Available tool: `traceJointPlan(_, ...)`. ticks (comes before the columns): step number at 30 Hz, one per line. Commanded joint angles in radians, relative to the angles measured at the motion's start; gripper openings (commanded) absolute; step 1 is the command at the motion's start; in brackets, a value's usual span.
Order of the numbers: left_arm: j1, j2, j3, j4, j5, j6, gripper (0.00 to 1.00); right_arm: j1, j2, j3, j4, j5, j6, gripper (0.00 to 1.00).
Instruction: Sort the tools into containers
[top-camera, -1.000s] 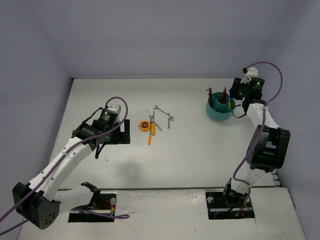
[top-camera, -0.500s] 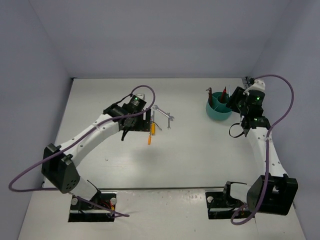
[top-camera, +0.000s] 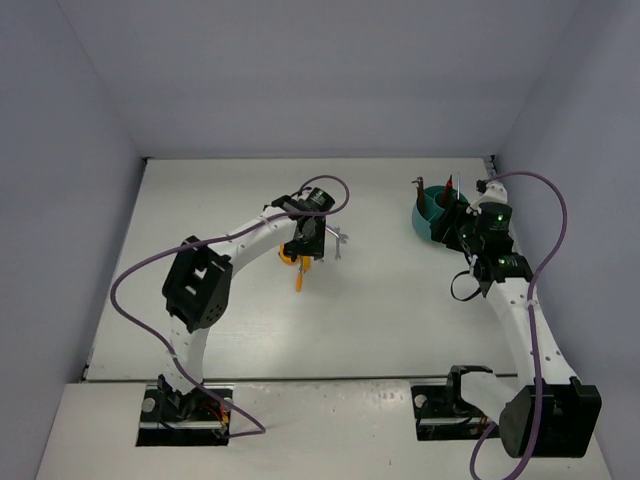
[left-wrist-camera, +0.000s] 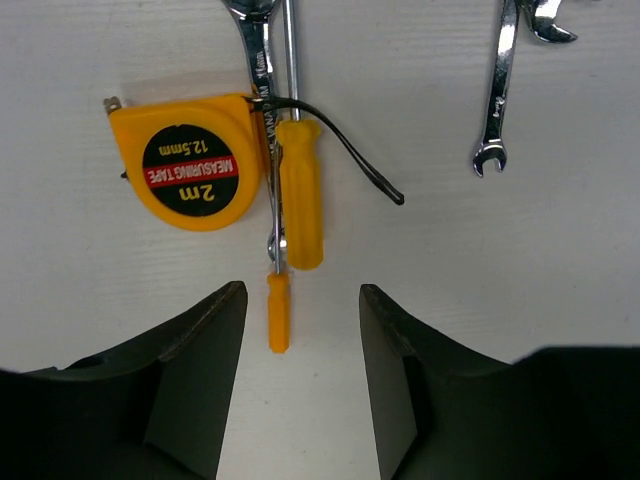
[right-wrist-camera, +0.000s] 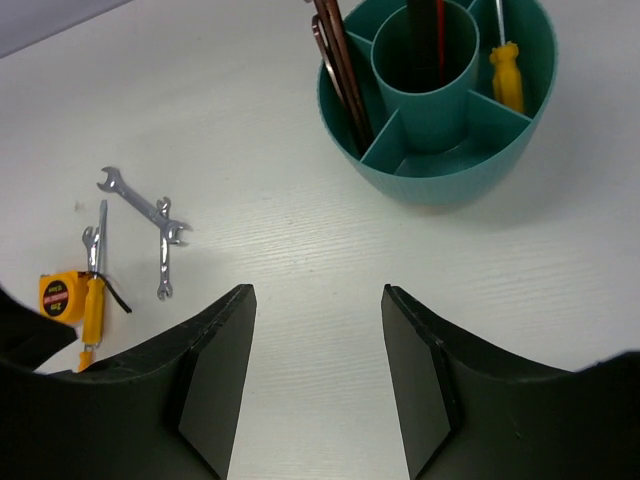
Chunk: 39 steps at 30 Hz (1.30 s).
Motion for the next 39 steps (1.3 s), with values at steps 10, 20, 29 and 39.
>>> traceJointPlan(10,-0.006,0.092,0.110,-0.005,0.004,-0.032,0.34,0.006,-0.054,-0.038,-0.010,-0.062,-0.007,0.54)
traceJointPlan(20,-0.006,0.112,0.104,-0.005,-0.001,-0.037,0.15,0.036,-0.034,-0.037,-0.011,-0.066,-0.025,0.56)
traceJointPlan(29,-0.006,0.138,0.116,-0.017,0.003,-0.038,0.24,0.049,-0.034,-0.036,-0.012,-0.069,-0.034,0.58)
traceJointPlan(39,-0.003,0.155,0.128,-0.020,0.000,-0.028,0.28,0.057,-0.055,-0.052,-0.017,-0.068,-0.033,0.59)
